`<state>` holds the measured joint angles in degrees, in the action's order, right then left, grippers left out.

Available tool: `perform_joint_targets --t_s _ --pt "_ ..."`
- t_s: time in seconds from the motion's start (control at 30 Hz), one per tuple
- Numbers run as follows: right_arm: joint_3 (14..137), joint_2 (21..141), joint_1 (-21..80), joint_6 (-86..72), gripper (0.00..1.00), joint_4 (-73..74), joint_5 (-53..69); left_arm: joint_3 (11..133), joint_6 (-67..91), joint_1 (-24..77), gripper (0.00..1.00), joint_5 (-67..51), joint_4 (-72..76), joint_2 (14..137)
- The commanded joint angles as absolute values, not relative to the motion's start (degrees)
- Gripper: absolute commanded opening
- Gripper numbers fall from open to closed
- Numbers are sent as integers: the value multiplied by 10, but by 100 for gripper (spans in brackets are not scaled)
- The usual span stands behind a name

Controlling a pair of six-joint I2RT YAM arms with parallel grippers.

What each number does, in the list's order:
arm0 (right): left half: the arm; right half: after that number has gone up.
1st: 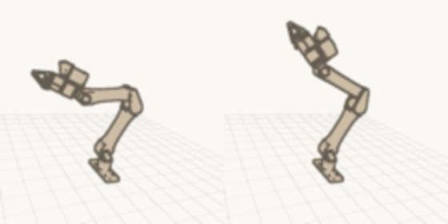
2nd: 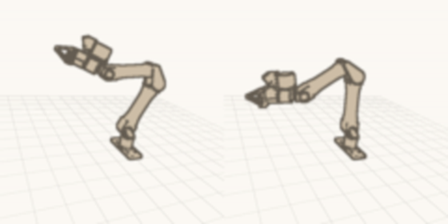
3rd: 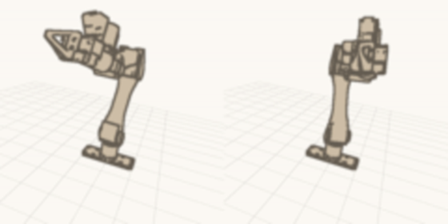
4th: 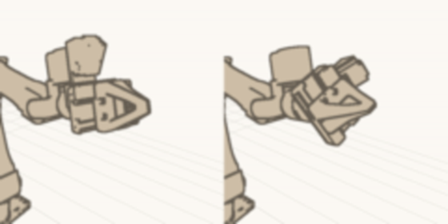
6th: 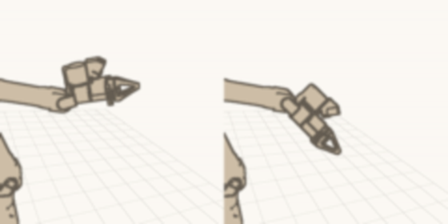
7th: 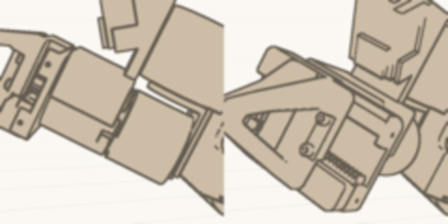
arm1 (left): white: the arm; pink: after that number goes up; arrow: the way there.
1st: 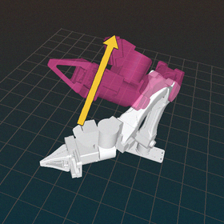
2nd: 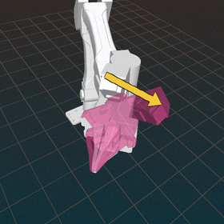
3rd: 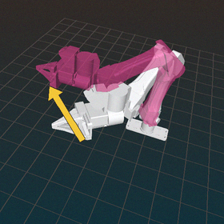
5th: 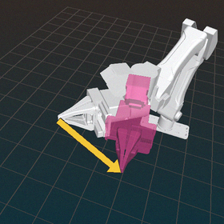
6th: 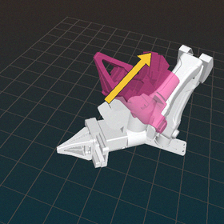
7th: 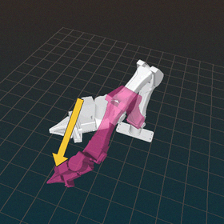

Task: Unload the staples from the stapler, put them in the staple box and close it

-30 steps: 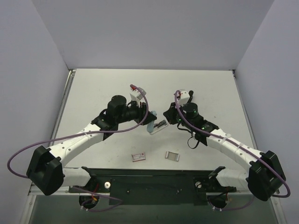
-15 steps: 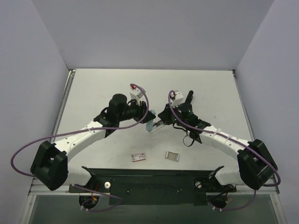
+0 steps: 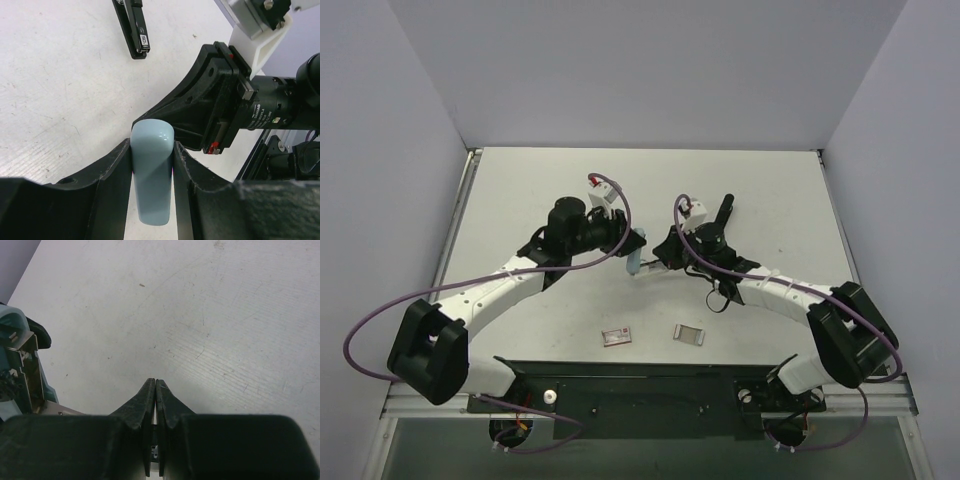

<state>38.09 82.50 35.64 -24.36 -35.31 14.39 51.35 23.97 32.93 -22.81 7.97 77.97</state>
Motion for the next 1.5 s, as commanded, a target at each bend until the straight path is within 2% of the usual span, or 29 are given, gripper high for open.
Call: perform_joint_targets --t_s 0.0,0.53,0.97,1.47 --pt "377 837 373 -255 0 -392 176 536 260 312 0 -194 163 794" --pt "398 894 417 -259 0 -421 221 535 296 284 0 -177 206 820" --pt "422 950 419 -308 0 -499 293 603 294 280 0 -178 174 863" --pt "442 943 418 -303 0 -497 272 588 284 287 0 -186 163 882"
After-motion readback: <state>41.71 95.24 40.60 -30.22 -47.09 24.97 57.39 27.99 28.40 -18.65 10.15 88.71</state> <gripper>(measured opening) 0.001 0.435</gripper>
